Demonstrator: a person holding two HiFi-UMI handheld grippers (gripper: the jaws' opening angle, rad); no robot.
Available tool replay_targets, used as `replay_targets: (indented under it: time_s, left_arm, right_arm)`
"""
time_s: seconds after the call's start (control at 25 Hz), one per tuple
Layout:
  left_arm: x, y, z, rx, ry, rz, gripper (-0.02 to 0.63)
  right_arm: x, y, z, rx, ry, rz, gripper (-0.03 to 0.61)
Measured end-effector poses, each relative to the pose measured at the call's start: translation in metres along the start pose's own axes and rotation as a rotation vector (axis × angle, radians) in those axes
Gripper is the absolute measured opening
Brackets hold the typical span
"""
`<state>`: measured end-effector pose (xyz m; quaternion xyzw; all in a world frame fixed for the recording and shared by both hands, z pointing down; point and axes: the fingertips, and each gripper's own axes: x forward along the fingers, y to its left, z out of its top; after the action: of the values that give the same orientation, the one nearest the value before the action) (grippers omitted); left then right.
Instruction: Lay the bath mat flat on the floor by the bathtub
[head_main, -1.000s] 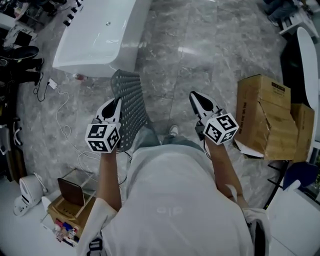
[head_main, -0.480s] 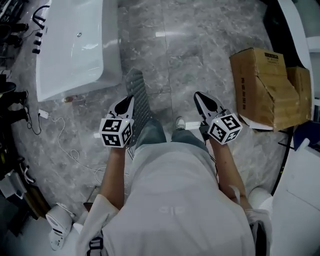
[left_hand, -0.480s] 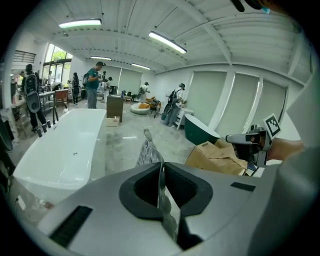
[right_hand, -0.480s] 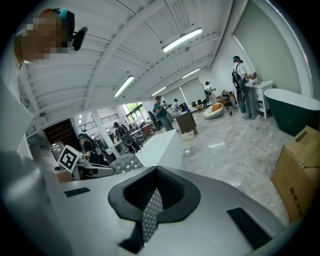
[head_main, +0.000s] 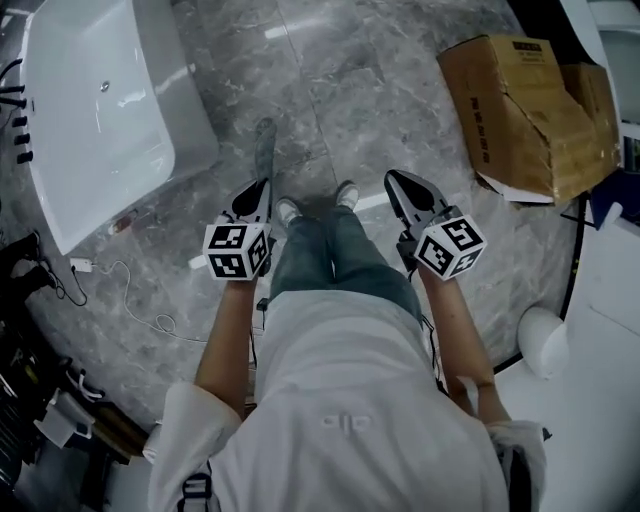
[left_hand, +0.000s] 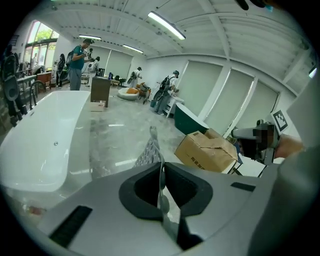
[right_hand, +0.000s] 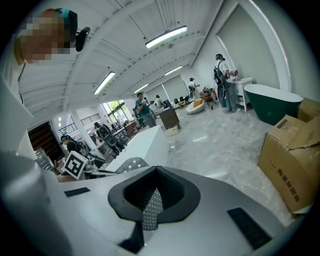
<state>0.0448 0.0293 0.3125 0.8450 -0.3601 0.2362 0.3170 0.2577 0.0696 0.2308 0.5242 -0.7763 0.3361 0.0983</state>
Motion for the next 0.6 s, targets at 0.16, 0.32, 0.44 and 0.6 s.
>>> replay_targets:
  time_s: [0.16, 0.32, 0.44, 0.6]
  left_arm:
    - [0.042, 0.004, -0.001, -0.014, 0.027, 0.006, 0.028]
    - [0.083, 0.0, -0.003, -0.039, 0.047, 0.016, 0.028]
    - [0.116, -0.012, 0.0, -0.065, 0.058, 0.014, 0.028]
    - [0.162, -0.034, 0.012, -0.115, 0.049, 0.006, 0.028]
  right_arm:
    - [0.024, -0.018, -0.016, 0.014, 0.041, 0.032, 0.026]
    - [0.043, -0.041, -0.033, 0.056, 0.068, 0.065, 0.026]
    - [0.05, -0.064, -0.039, 0.084, 0.081, 0.078, 0.026]
    - [0.056, -0.103, -0.045, 0.141, 0.088, 0.082, 0.026]
